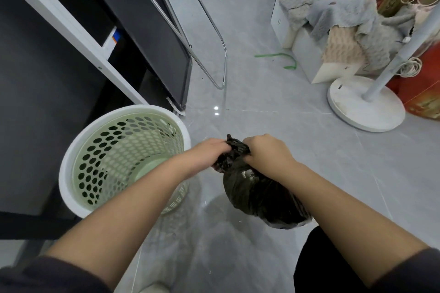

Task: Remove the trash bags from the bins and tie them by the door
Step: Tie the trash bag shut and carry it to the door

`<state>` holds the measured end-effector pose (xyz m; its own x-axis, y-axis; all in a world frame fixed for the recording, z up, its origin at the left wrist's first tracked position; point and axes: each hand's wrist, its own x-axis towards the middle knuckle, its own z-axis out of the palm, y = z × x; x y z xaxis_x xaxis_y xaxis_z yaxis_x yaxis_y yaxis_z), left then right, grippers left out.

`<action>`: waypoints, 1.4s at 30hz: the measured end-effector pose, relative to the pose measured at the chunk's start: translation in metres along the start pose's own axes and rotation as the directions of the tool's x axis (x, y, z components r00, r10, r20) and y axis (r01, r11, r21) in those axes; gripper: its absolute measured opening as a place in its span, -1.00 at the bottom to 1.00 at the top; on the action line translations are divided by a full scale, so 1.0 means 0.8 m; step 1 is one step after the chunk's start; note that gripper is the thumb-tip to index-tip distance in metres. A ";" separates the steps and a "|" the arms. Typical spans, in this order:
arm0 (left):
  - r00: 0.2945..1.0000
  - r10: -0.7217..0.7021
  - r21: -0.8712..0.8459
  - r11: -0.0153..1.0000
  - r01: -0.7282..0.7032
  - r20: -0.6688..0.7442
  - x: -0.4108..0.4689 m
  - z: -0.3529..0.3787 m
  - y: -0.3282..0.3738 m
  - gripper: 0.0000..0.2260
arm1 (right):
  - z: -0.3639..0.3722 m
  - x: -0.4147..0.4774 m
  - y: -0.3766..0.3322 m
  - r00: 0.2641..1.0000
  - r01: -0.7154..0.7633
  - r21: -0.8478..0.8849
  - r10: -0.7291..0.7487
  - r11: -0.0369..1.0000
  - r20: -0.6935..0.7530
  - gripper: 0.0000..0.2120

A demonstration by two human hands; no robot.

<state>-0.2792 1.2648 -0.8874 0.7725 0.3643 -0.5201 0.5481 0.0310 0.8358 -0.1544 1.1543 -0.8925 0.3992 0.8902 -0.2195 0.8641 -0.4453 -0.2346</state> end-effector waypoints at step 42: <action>0.848 0.525 0.870 0.382 -0.312 0.074 -0.004 -0.031 0.013 -0.80 | 0.021 0.013 0.019 0.973 0.196 0.282 -0.223 0.939 0.064 -0.64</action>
<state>-0.2843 1.2868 -0.8727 0.9664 0.2566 -0.0157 0.2473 -0.9113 0.3291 -0.1419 1.1550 -0.9139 0.1764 0.9590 -0.2220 0.8034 -0.2706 -0.5304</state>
